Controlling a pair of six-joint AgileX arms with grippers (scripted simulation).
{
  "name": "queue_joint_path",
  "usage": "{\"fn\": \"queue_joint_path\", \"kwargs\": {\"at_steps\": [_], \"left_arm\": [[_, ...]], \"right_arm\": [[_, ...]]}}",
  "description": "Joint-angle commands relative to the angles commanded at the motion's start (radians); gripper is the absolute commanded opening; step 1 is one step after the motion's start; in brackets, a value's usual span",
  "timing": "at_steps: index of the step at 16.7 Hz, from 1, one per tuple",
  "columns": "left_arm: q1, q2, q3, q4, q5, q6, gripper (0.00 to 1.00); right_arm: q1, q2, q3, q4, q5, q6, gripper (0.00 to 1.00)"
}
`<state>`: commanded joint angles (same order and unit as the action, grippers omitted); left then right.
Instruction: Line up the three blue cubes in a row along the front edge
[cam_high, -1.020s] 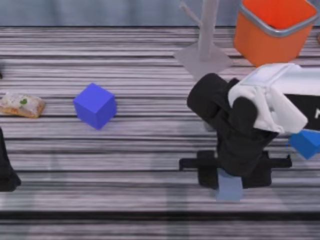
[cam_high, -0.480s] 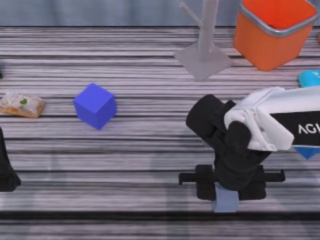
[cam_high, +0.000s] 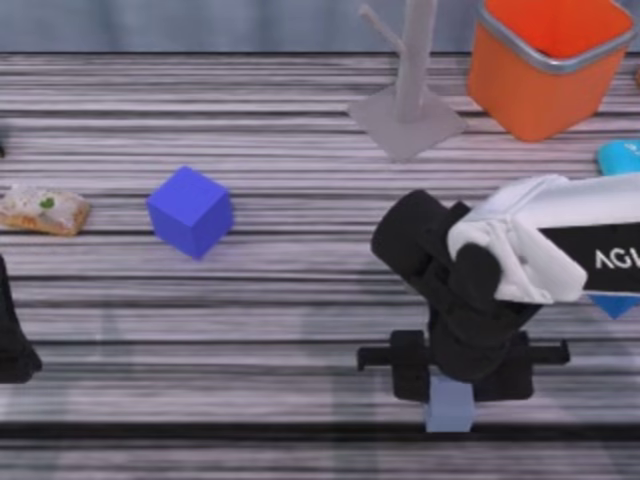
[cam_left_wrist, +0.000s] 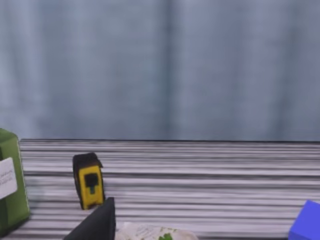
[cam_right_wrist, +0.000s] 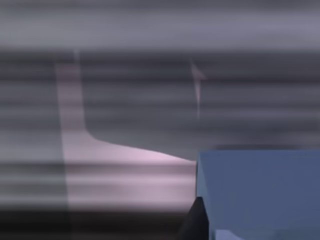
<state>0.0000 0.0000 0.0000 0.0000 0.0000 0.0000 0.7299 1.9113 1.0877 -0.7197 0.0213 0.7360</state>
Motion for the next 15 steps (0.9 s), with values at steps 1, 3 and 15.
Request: {"fn": "queue_joint_path", "kwargs": {"at_steps": [1, 3, 15], "left_arm": [[0.000, 0.000, 0.000, 0.000, 0.000, 0.000, 1.00], [0.000, 0.000, 0.000, 0.000, 0.000, 0.000, 1.00], [0.000, 0.000, 0.000, 0.000, 0.000, 0.000, 1.00]], "right_arm": [[0.000, 0.000, 0.000, 0.000, 0.000, 0.000, 0.68], [0.000, 0.000, 0.000, 0.000, 0.000, 0.000, 0.83], [0.000, -0.002, 0.003, -0.004, 0.000, 0.000, 1.00]]}}
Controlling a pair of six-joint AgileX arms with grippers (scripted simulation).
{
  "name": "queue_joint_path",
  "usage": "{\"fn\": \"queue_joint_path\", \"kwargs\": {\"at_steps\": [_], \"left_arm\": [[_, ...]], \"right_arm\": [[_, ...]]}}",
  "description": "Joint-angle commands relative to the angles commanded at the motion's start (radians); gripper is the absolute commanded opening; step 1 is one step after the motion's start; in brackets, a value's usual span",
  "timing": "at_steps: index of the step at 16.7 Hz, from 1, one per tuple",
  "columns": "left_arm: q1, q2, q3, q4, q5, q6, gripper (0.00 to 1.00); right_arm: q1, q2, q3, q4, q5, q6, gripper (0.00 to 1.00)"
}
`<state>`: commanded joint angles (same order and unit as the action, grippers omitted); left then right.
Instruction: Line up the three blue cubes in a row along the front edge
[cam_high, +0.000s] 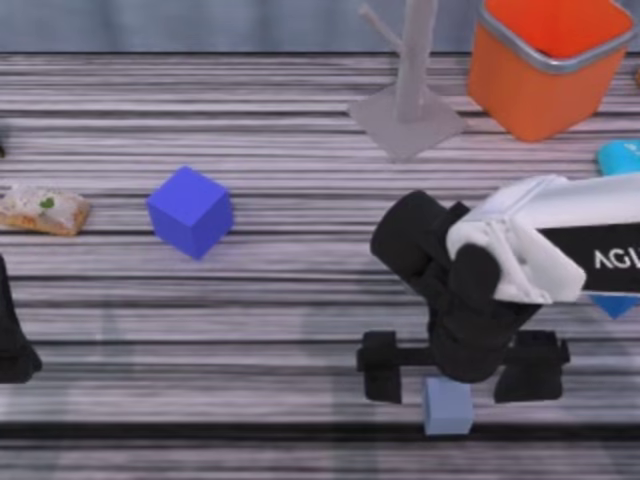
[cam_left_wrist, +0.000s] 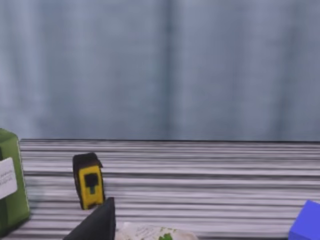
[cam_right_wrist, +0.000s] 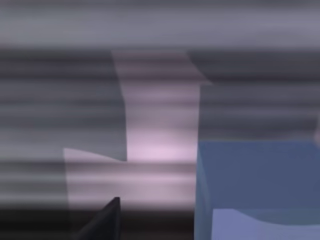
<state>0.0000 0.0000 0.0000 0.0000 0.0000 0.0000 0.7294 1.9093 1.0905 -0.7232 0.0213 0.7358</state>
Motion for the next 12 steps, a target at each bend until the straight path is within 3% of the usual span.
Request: {"fn": "queue_joint_path", "kwargs": {"at_steps": [8, 12], "left_arm": [[0.000, 0.000, 0.000, 0.000, 0.000, 0.000, 1.00], [0.000, 0.000, 0.000, 0.000, 0.000, 0.000, 1.00]], "right_arm": [[0.012, -0.112, 0.134, -0.252, -0.001, 0.002, 1.00], [0.012, -0.123, 0.142, -0.265, -0.001, 0.001, 1.00]]}}
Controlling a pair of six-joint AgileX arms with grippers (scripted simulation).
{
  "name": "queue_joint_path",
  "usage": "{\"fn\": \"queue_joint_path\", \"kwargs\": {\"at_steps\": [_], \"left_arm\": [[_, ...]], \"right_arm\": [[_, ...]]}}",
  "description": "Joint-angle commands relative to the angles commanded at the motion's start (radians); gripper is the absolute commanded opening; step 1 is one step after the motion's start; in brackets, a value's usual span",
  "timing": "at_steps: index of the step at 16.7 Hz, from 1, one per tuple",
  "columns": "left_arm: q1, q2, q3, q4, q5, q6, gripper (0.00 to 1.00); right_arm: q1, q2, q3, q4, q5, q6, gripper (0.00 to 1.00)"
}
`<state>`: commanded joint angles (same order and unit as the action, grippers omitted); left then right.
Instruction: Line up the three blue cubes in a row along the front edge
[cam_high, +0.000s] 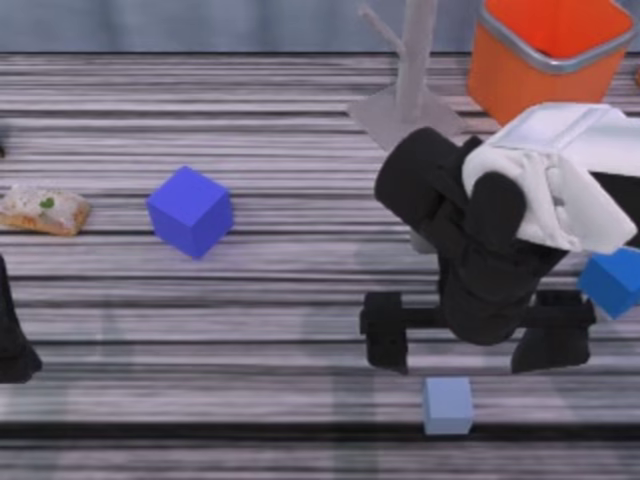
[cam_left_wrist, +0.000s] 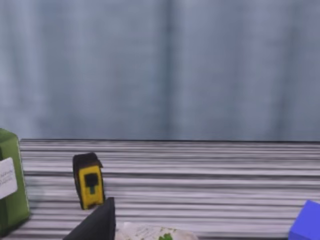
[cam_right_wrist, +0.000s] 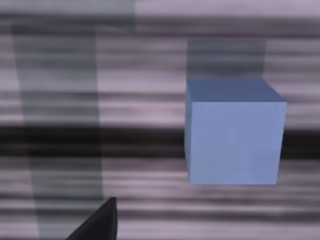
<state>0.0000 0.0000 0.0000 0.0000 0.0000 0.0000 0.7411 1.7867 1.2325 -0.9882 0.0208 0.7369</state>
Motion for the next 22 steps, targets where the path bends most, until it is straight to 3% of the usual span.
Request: {"fn": "queue_joint_path", "kwargs": {"at_steps": [4, 7, 11, 17, 22], "left_arm": [[0.000, 0.000, 0.000, 0.000, 0.000, 0.000, 1.00], [0.000, 0.000, 0.000, 0.000, 0.000, 0.000, 1.00], [0.000, 0.000, 0.000, 0.000, 0.000, 0.000, 1.00], [0.000, 0.000, 0.000, 0.000, 0.000, 0.000, 1.00], [0.000, 0.000, 0.000, 0.000, 0.000, 0.000, 1.00]], "right_arm": [[-0.022, 0.017, 0.011, -0.002, 0.000, -0.034, 1.00], [-0.087, 0.054, 0.052, -0.017, -0.002, -0.160, 1.00], [-0.235, 0.116, 0.116, -0.040, -0.007, -0.446, 1.00], [-0.497, 0.204, 0.206, -0.072, -0.014, -0.997, 1.00], [-0.648, 0.220, 0.251, -0.067, -0.019, -1.245, 1.00]]}}
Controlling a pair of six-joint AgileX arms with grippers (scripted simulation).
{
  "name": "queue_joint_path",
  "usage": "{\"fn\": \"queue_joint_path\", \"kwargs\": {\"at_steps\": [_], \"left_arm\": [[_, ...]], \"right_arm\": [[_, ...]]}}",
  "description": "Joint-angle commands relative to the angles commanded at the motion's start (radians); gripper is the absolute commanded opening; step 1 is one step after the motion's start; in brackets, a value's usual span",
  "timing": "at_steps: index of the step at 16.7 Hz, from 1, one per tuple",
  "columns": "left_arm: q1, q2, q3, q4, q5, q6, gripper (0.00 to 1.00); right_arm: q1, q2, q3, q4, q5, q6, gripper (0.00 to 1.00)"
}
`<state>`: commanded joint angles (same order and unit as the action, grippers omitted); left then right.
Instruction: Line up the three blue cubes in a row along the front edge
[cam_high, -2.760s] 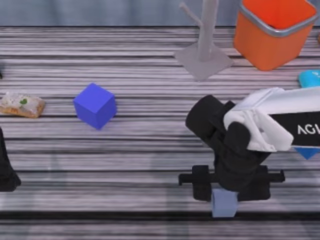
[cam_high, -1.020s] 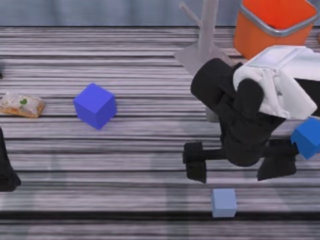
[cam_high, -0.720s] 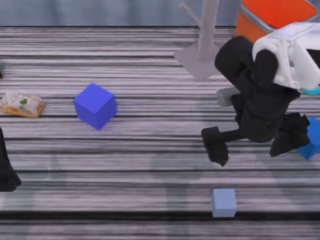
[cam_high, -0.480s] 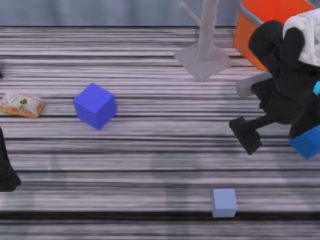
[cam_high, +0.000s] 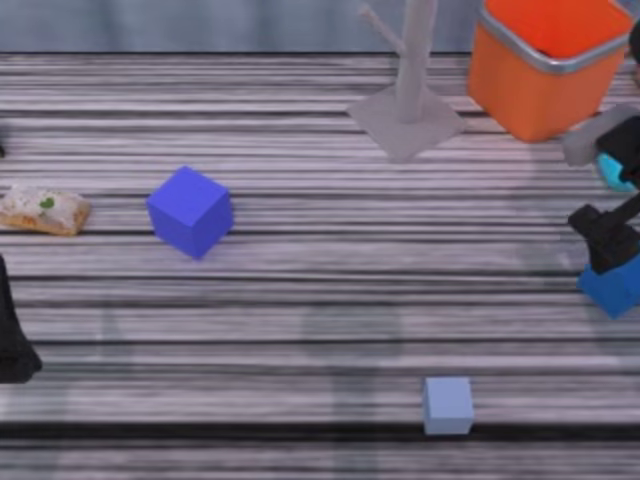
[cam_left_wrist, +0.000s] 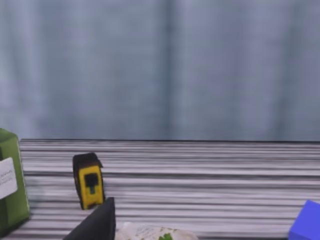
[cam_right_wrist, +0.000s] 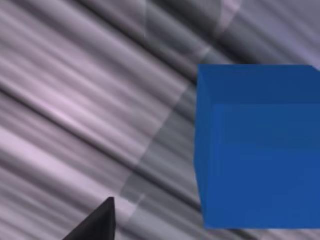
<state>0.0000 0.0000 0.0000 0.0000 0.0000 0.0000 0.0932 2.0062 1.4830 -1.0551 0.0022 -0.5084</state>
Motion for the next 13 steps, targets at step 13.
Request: {"fn": "queue_joint_path", "kwargs": {"at_steps": [13], "left_arm": [[0.000, 0.000, 0.000, 0.000, 0.000, 0.000, 1.00]], "right_arm": [[-0.016, 0.086, -0.102, 0.201, 0.000, -0.022, 1.00]]}}
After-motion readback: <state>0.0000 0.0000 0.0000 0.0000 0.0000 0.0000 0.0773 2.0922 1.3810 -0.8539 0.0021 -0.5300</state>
